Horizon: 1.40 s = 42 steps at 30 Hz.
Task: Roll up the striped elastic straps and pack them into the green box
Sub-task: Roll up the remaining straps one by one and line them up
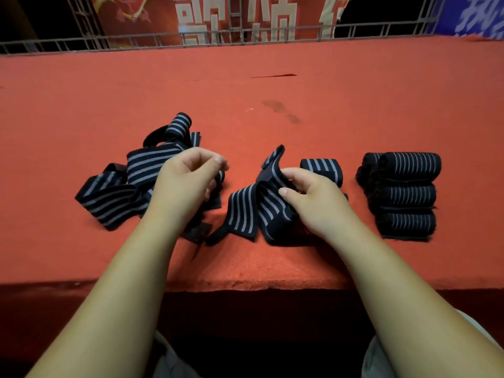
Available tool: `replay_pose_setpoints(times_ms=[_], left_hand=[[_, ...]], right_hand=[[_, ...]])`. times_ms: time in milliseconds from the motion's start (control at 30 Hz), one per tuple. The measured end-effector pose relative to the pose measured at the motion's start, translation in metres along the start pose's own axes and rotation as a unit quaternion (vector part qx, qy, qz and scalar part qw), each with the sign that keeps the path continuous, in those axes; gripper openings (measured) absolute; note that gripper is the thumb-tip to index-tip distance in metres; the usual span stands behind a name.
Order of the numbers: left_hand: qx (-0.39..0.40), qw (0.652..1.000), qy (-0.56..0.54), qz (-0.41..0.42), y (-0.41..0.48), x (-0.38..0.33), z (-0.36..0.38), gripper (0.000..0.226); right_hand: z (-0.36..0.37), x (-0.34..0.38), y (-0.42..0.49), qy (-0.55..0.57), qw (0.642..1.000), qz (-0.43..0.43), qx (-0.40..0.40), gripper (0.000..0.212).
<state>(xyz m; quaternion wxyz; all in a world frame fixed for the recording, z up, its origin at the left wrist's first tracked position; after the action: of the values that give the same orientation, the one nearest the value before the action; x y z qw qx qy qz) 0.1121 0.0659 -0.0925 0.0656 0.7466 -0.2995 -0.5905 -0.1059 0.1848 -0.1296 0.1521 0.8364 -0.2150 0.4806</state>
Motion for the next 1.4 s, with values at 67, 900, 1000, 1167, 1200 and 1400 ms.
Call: replay_pose_setpoints(times_ms=[67,900,1000,1167,1200,1400], left_hand=[[0.023,0.997,0.065,0.034,0.001,-0.006,0.002,0.012],[-0.119,0.986,-0.067,0.091,0.044,-0.088,-0.034,0.015],[-0.139,0.972,-0.187,0.024,0.05,-0.089,-0.044,0.011],[0.031,0.938,-0.307,-0.158,0.025,-0.064,-0.002,0.064],[0.082,0.929,-0.305,-0.193,0.013,-0.057,0.008,0.075],[0.225,0.84,-0.389,-0.304,-0.041,-0.05,0.036,0.019]], right_hand=[[-0.002,0.009,-0.005,0.027,0.999,-0.026,0.013,0.04],[-0.026,0.095,-0.052,0.257,0.95,-0.112,0.137,0.048],[-0.033,0.102,-0.063,0.258,0.95,-0.112,0.139,0.048],[-0.035,0.114,-0.081,0.249,0.951,-0.105,0.147,0.049],[-0.036,0.114,-0.082,0.242,0.955,-0.096,0.143,0.049],[-0.038,0.11,-0.093,0.181,0.972,-0.061,0.133,0.049]])
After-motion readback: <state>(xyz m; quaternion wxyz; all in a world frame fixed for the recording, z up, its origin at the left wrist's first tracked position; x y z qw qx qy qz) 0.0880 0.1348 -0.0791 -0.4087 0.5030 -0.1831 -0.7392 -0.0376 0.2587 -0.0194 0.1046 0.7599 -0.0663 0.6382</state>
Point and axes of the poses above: each hand's wrist, its own y-axis towards the middle knuckle, its own z-axis out of the palm, x = y × z, the point moved 9 cm from there along y, towards the middle knuckle, and after that the axes turned 11 degrees about z, right-handed, at the moved point
